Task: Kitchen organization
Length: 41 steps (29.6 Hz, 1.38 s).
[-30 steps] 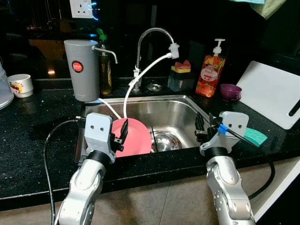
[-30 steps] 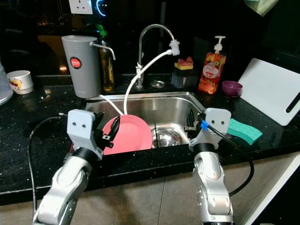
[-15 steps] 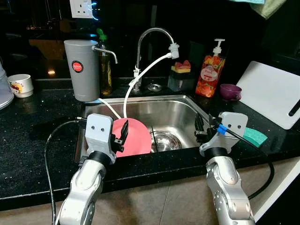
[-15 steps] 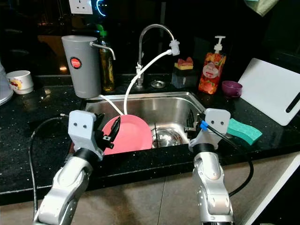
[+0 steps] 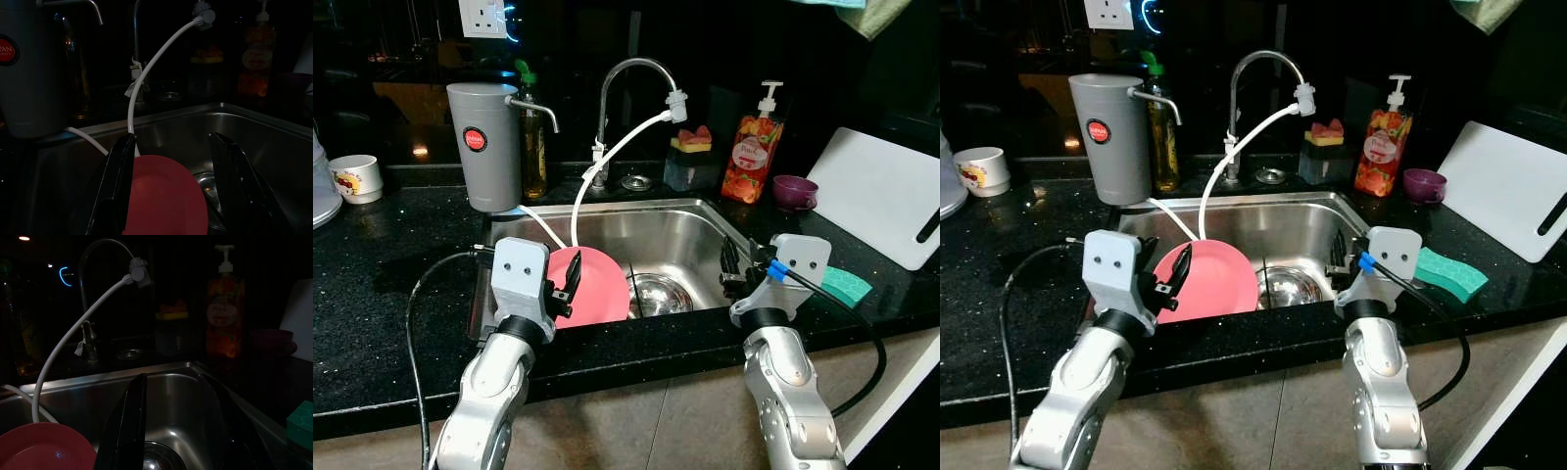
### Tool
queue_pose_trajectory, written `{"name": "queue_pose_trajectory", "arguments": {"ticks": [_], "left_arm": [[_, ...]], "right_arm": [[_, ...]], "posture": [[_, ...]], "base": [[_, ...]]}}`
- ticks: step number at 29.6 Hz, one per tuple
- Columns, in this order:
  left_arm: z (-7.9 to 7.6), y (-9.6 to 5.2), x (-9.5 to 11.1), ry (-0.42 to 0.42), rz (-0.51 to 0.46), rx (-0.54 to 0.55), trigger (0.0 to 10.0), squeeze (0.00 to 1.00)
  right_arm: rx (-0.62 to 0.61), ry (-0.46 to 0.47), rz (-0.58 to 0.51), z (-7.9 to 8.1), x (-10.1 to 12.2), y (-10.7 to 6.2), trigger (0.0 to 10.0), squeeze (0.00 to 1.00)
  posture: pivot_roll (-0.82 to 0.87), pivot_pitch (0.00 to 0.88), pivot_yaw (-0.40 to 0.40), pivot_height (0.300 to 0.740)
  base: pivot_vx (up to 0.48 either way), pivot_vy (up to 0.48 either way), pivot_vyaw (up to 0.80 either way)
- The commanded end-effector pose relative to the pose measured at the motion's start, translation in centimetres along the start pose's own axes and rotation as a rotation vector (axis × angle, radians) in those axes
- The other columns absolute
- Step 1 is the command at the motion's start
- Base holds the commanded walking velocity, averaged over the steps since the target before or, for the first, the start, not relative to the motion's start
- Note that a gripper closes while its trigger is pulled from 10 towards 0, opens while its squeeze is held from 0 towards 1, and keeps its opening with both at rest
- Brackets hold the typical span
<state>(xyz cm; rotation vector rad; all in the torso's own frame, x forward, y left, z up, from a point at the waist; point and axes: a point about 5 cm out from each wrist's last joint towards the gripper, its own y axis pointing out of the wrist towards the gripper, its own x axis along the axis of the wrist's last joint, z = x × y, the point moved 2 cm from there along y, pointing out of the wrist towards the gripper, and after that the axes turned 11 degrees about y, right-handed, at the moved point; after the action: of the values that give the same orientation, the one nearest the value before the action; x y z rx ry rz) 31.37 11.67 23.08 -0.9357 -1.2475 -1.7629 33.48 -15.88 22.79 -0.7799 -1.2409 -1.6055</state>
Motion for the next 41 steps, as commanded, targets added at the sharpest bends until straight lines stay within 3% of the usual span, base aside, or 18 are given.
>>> {"name": "queue_pose_trajectory", "arguments": {"ticks": [1,41], "left_arm": [[-0.06,-0.06,-0.38,-0.001,0.016,0.004,10.0,0.0],[-0.18,0.0,-0.36,-0.006,0.014,0.005,10.0,0.0]], "right_arm": [[-0.006,-0.002,-0.004,-0.13,0.01,-0.11,10.0,0.0],[-0.004,-0.007,-0.003,-0.21,0.07,-0.13,10.0,0.0]], "posture": [[0.11,0.029,-0.077,0.74],[0.11,0.033,-0.08,0.74]], "base": [[0.0,0.0,0.0],[0.0,0.0,0.0]]}}
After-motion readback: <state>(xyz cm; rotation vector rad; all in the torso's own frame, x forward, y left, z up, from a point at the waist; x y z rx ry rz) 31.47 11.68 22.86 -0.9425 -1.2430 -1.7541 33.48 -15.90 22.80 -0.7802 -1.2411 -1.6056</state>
